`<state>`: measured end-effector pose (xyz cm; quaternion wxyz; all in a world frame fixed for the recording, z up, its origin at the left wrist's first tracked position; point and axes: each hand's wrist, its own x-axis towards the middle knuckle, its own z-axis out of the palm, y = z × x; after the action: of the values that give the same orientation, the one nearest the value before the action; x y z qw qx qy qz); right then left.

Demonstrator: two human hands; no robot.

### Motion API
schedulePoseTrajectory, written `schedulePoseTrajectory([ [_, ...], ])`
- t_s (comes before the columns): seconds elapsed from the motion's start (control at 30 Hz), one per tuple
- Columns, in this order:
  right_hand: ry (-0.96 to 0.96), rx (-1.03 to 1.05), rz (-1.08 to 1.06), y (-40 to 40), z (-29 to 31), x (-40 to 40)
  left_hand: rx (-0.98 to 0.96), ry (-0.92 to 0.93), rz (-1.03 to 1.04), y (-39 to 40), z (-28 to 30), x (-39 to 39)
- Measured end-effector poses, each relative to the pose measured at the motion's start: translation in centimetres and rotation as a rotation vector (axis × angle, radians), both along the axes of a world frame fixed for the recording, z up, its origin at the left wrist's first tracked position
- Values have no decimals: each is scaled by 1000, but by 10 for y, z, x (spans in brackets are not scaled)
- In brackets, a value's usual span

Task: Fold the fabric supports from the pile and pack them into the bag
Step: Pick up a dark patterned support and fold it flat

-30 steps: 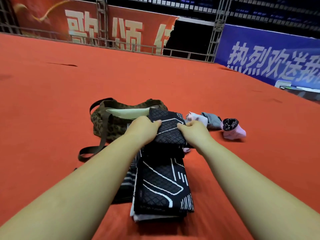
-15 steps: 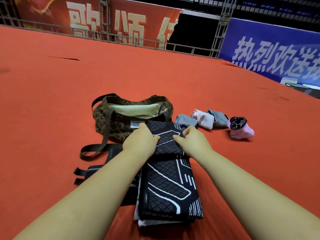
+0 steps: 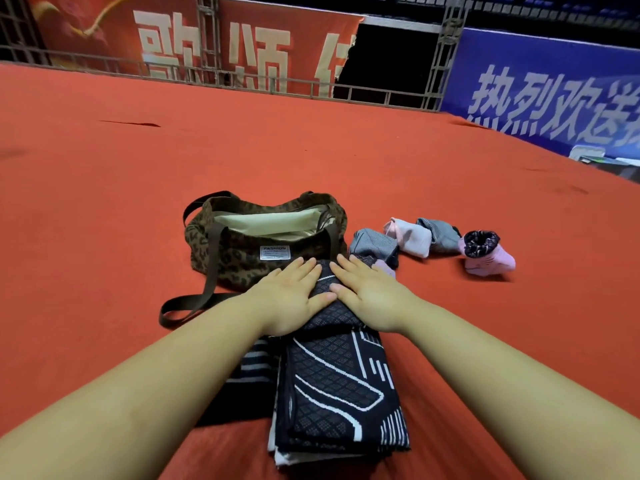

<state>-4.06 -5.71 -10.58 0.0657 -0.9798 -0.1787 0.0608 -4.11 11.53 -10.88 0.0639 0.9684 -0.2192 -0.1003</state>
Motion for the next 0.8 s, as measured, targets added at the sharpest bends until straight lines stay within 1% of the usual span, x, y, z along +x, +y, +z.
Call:
schedulePoseTrajectory([
  [0.13, 23, -20, 5, 1, -1, 1, 45, 13, -4, -1, 4, 0],
  [0.23, 20, -11, 4, 0, 0, 1, 128, 24, -13, -4, 9, -1],
  [0.3, 2, 54, -8, -3, 2, 1, 193, 33, -13, -7, 17, 0],
  [0.4, -36, 260, -88, -20, 7, -1, 278, -2, -8, -13, 36, 5],
  [0.47, -32, 355, -175, -41, 7, 1, 266, -89, -9, -20, 52, 9],
  [0.57, 32, 443, -301, -68, 1, 9, 147, -191, -35, -37, 68, 20],
  [0.63, 41, 444, -344, -82, -5, 15, 85, -189, -67, -53, 72, 33],
  [0.7, 65, 437, -382, -92, -11, 21, 72, -161, -95, -70, 72, 50],
  [0.8, 98, 425, -386, -101, -22, 34, 145, -99, -133, -93, 68, 74],
])
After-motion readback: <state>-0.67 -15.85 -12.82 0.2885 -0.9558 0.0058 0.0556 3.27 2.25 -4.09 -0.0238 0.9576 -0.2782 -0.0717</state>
